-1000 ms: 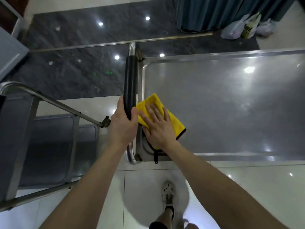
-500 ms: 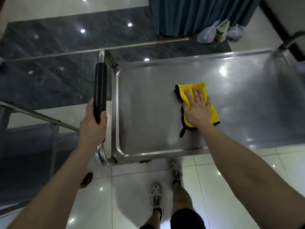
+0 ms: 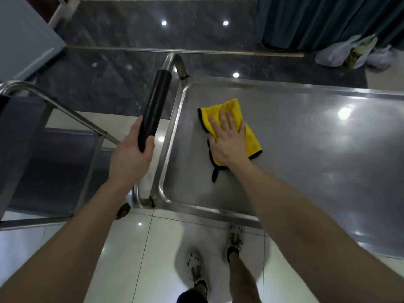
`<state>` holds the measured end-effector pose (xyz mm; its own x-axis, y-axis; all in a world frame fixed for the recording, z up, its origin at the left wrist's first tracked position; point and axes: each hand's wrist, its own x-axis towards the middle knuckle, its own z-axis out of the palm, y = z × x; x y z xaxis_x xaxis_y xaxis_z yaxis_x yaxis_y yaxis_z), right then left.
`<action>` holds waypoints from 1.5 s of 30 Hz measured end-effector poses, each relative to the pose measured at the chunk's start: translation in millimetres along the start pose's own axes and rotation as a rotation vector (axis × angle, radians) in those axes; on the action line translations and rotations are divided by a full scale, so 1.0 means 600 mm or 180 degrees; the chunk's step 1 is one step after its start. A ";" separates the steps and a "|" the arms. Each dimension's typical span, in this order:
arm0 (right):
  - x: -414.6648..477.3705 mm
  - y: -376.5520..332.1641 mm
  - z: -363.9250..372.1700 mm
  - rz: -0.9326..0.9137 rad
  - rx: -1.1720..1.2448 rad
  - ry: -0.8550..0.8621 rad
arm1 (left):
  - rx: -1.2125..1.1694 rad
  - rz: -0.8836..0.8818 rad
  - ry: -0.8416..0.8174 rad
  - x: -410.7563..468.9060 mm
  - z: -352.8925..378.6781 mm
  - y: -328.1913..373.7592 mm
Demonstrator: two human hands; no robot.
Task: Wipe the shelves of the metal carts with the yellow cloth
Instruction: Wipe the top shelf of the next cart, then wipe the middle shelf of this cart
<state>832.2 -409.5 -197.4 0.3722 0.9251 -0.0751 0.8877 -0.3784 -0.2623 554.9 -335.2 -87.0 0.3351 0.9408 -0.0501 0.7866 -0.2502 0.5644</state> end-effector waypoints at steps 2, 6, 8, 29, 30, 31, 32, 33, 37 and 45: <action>-0.088 -0.028 0.023 -0.0394 0.0069 0.0001 | 0.0066 0.0030 0.0023 -0.004 -0.001 0.005; -0.248 -0.039 0.044 -0.0923 0.0047 -0.0130 | 0.0661 0.0333 0.0304 -0.007 -0.003 0.020; -0.283 -0.033 0.034 -0.0991 -0.0013 -0.0266 | 0.1250 0.0735 0.0695 -0.014 -0.009 0.034; -0.437 -0.006 -0.070 0.1367 0.1214 -0.0230 | -0.0667 -0.0013 -0.1376 -0.163 0.143 0.074; -0.470 -0.001 -0.069 0.1396 0.1264 -0.0171 | -0.0752 0.0179 -0.1404 -0.189 0.131 0.076; -0.503 0.004 -0.068 0.1400 0.1341 -0.0091 | -0.0842 0.0379 -0.1478 -0.217 0.119 0.079; -0.533 0.008 -0.068 0.1395 0.1453 0.0000 | -0.0881 0.0575 -0.1582 -0.245 0.108 0.082; -0.558 0.012 -0.070 0.1368 0.1596 0.0089 | -0.0863 0.0756 -0.1685 -0.273 0.099 0.085; -0.602 0.016 -0.080 0.0886 0.1992 0.0096 | -0.0605 0.1237 -0.1837 -0.371 0.091 0.097; -0.640 -0.006 -0.046 0.0203 0.1773 0.0065 | -0.0167 0.0758 -0.1949 -0.454 0.102 0.012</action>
<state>693.6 -764.2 -141.1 0.4306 0.8980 -0.0902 0.5880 -0.3549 -0.7269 500.9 -607.3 -119.5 0.7434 0.5572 -0.3699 0.6335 -0.4093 0.6566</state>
